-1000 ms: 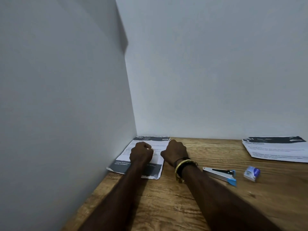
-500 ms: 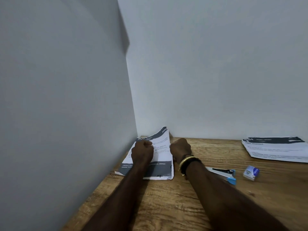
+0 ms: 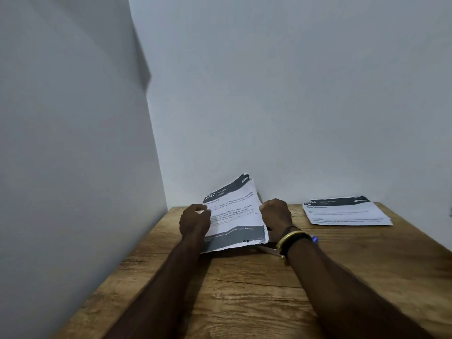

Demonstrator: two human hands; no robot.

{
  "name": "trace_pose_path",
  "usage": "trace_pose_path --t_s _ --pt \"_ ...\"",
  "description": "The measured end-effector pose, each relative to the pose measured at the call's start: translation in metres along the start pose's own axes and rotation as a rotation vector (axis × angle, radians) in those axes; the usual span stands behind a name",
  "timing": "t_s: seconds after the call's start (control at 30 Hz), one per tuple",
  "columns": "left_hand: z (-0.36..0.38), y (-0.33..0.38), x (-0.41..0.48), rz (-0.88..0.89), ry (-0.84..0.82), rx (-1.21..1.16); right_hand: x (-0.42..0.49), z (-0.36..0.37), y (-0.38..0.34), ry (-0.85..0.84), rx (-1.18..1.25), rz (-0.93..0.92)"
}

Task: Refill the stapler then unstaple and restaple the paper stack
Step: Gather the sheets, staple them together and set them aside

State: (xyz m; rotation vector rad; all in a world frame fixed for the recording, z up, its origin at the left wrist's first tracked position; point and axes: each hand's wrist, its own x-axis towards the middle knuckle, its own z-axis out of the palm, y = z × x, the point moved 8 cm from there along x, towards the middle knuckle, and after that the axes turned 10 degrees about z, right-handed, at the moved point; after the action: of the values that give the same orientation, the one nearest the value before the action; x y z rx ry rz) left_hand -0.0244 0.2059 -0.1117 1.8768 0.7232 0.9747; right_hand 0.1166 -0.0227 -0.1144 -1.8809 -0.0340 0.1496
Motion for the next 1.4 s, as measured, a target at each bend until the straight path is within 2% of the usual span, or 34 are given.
trace_pose_path --t_s 0.17,0.3,0.43,0.6,0.77,0.87,1.0,1.17,1.27,1.4 --pt "0.044 0.005 -0.012 -0.105 -0.064 -0.280 0.004 -0.054 0.014 0.048 0.081 -0.010" --pt "0.074 0.006 -0.016 -0.135 -0.113 -0.374 0.006 -0.094 0.026 0.068 0.115 -0.007" --pt "0.098 0.013 -0.026 -0.098 -0.196 -0.363 0.005 -0.126 0.034 0.106 0.097 -0.036" --pt "0.112 0.020 -0.033 -0.021 -0.206 -0.352 0.004 -0.147 0.032 0.132 0.087 -0.125" --pt "0.110 0.038 -0.039 0.174 -0.275 -0.211 0.006 -0.151 0.034 0.133 0.009 -0.125" --pt "0.095 0.052 -0.044 0.296 -0.227 -0.067 0.006 -0.152 0.029 0.162 -0.065 -0.202" --pt "0.075 0.076 -0.046 0.430 -0.133 -0.022 0.003 -0.158 0.016 0.269 -0.077 -0.320" --pt "0.065 0.106 -0.050 0.516 -0.061 -0.371 -0.025 -0.169 -0.020 0.446 0.031 -0.586" --pt "0.058 0.116 -0.049 0.493 -0.003 -0.515 -0.032 -0.166 -0.028 0.388 0.180 -0.625" --pt "0.052 0.106 -0.045 0.368 0.067 -0.520 -0.028 -0.157 -0.022 0.292 0.262 -0.621"
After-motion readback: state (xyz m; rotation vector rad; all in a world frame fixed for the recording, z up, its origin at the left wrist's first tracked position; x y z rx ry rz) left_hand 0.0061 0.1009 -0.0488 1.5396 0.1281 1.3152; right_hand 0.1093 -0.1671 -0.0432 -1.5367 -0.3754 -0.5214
